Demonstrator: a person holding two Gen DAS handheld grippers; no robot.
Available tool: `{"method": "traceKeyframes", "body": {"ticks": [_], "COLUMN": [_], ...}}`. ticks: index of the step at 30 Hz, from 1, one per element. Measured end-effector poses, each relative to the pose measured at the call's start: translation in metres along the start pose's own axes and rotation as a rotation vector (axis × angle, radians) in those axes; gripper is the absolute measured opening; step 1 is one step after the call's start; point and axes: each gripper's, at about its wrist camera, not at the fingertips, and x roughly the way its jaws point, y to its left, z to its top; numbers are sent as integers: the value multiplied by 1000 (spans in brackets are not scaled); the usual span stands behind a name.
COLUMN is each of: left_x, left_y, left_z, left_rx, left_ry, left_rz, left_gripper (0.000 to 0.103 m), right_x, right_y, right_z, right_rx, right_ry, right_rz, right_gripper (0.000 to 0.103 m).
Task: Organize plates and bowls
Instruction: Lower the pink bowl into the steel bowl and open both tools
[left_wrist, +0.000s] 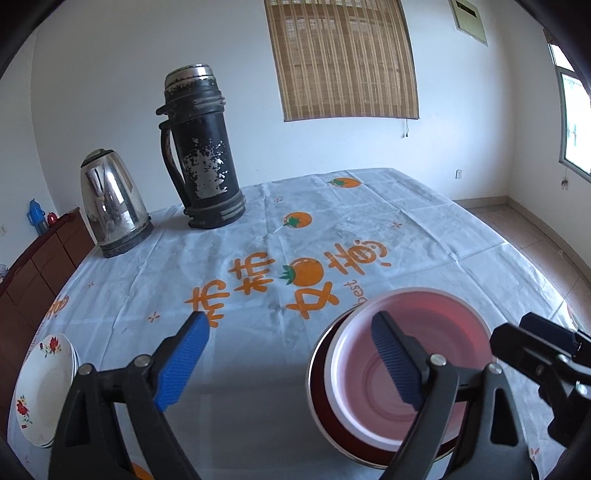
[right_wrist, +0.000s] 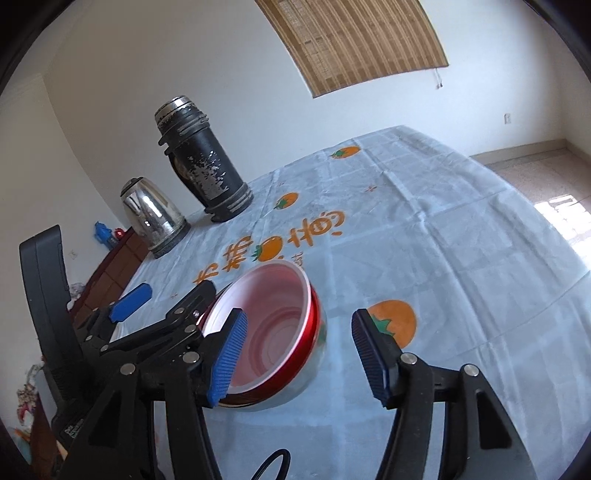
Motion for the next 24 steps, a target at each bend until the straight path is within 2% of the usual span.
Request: {"method": "traceKeyframes", "body": {"ticks": [2,8,12,24], "left_x": [-2,-10,-17,-40], "left_y": [2,10,20,51], "left_z": [-1,-6,-11,-28], "left_rx": [-5,-22,-51,-118], "left_ry": [-4,-13,-15,-13], "left_rz": [1,12,19,35], "left_gripper": [92,96,97,98], "right_x": [-6,-11,-14,-13], "right_y": [2,2,5,3], "right_z": [0,0,-3,-11], "right_rx": [-23,-32,-50,-59], "right_ry": [-39,-86,-127,-137], "right_rz": [-39,-35,-66,-80], "right_gripper": [61,62,61,61]}}
